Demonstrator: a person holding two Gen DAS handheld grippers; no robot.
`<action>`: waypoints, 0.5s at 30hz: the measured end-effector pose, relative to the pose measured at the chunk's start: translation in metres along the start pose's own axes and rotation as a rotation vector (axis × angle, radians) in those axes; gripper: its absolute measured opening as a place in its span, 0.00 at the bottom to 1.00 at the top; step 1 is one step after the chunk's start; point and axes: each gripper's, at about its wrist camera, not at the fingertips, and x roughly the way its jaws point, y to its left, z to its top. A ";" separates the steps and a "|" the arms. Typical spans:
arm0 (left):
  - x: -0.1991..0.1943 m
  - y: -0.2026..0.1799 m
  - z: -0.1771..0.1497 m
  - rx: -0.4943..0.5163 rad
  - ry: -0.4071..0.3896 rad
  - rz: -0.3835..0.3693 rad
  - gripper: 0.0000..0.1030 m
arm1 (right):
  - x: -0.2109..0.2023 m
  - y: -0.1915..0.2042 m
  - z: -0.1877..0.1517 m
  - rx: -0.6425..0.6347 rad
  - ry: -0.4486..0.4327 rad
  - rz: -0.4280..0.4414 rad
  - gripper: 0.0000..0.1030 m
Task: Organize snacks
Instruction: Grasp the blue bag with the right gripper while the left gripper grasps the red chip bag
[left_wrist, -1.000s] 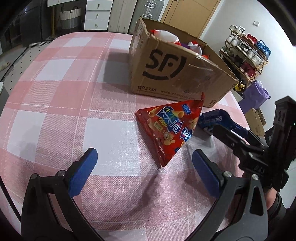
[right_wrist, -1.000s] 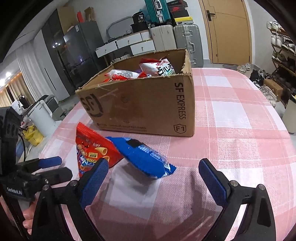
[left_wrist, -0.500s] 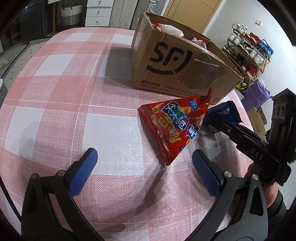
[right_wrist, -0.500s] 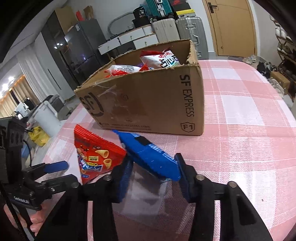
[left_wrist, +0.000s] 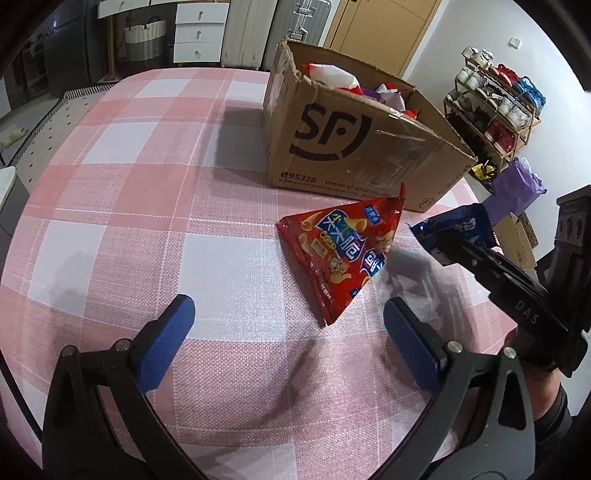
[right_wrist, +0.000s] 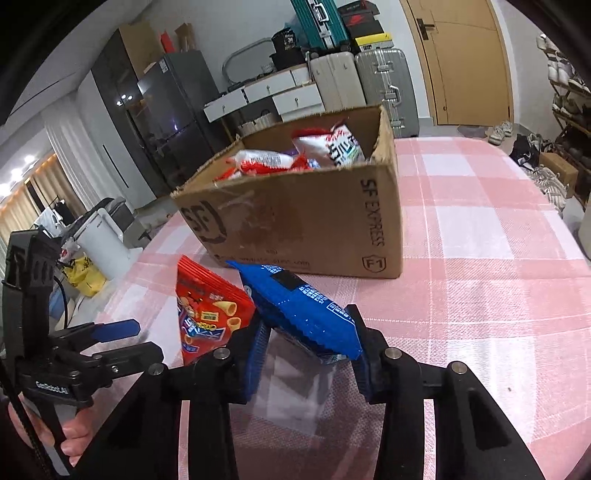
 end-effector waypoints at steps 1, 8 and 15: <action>-0.002 -0.001 0.000 0.002 -0.002 0.002 0.99 | -0.003 0.000 -0.001 0.001 -0.005 0.003 0.39; -0.009 -0.006 0.000 0.015 -0.007 0.012 0.99 | -0.019 0.001 -0.008 0.010 -0.023 0.017 0.39; -0.008 -0.015 0.002 0.026 -0.001 0.021 0.99 | -0.034 -0.005 -0.016 0.023 -0.046 0.030 0.39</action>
